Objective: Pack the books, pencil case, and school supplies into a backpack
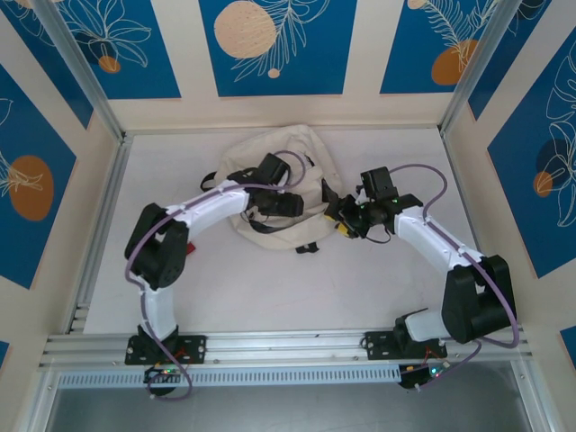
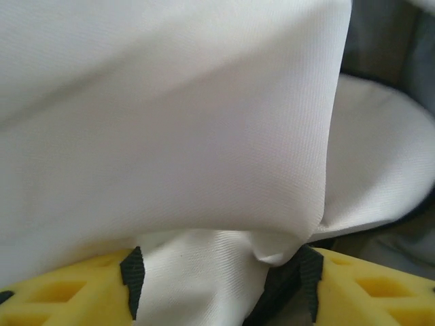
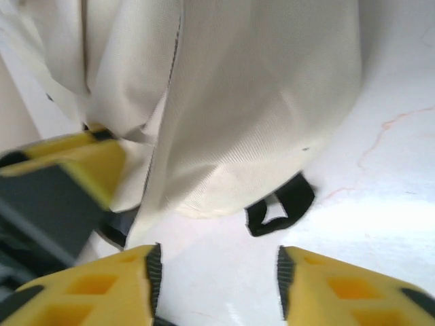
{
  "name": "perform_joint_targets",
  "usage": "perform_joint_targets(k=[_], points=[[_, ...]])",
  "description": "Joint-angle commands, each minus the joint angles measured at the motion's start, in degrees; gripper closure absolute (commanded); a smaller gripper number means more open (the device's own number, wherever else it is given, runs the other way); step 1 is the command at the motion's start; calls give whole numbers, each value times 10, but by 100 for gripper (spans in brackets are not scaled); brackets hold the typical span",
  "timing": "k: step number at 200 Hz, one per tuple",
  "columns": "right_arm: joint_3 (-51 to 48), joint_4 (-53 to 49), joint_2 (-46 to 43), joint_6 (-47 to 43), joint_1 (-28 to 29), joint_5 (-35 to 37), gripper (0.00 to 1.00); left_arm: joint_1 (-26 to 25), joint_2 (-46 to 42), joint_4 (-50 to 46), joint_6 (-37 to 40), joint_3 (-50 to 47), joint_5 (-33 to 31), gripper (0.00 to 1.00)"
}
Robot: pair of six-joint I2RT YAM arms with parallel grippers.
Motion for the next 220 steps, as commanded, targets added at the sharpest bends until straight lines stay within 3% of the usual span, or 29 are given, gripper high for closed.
perform_joint_targets(k=[1,48,69,105,125,175,220], points=[[55,-66,-11,-53,33,72,44,43,-76,5,-18,-22,10,32],[190,-104,81,-118,137,151,44,107,-169,26,-80,-163,-3,29],[250,-89,152,-123,173,123,45,117,-197,57,-110,-226,17,30],[314,-38,277,-94,197,52,60,122,-204,121,-165,-305,71,34],[313,-23,317,-80,200,33,65,123,-195,143,-181,-332,83,41],[250,-16,338,-64,204,34,67,124,-188,165,-174,-384,77,64],[290,-29,328,-107,213,52,68,136,-207,163,-150,-385,88,65]])
